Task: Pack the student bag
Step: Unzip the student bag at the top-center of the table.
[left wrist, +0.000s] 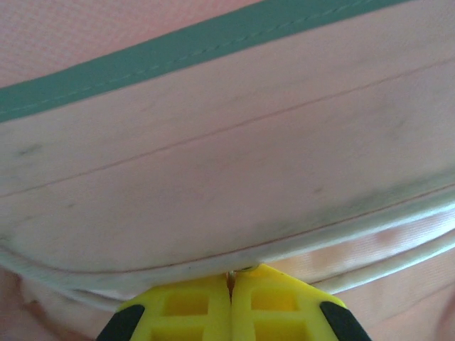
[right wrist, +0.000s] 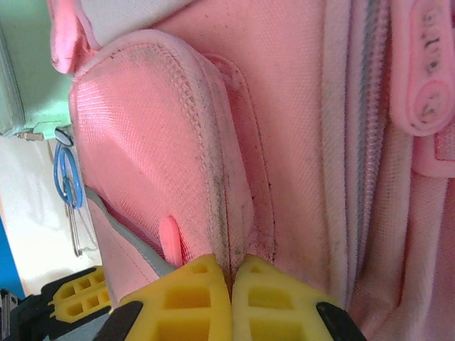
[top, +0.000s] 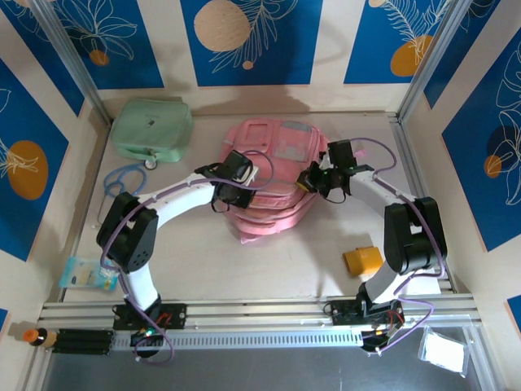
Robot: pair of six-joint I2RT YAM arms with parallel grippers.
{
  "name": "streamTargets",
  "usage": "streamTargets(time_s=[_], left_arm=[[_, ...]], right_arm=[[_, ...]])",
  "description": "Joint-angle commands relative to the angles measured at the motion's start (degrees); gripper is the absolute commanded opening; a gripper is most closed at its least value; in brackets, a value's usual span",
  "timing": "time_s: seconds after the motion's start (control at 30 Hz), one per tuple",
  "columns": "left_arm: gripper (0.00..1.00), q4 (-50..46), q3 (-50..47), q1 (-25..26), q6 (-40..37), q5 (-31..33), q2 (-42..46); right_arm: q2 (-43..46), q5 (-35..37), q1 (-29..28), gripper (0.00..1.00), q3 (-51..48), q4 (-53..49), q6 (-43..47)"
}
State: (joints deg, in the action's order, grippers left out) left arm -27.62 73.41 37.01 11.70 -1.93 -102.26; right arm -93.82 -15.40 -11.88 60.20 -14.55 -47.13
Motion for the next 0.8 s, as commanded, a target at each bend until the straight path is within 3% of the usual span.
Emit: streamTargets(time_s=[0.0, 0.07, 0.17, 0.27, 0.5, 0.77], left_arm=[[0.00, 0.54, 1.99, -0.73, -2.05, -0.75, 0.30], [0.00, 1.49, 3.97, -0.63, -1.23, -3.83, -0.59], [0.00, 4.06, 5.78, 0.85, -0.42, -6.83, -1.51], [0.00, 5.68, 7.67, 3.05, 1.91, -8.00, -2.89], [0.00, 9.83, 10.97, 8.48, 8.80, -7.88, -6.65], [0.00, 13.20, 15.59, 11.85, 11.34, -9.32, -11.26]], right_arm=[[-1.88, 3.94, 1.84, 0.03, 4.44, -0.84, 5.03], [-2.49, 5.01, 2.33, 0.12, 5.80, -1.97, 5.03], [-0.43, 5.66, 3.16, 0.37, 5.07, -2.68, 2.70], [3.90, 7.02, 3.78, 0.48, 2.06, -3.48, -0.34], [13.19, 3.87, 4.46, 0.54, -7.55, -1.72, -10.14], [14.56, -1.75, 2.89, 0.54, -12.88, 6.37, -19.48]])
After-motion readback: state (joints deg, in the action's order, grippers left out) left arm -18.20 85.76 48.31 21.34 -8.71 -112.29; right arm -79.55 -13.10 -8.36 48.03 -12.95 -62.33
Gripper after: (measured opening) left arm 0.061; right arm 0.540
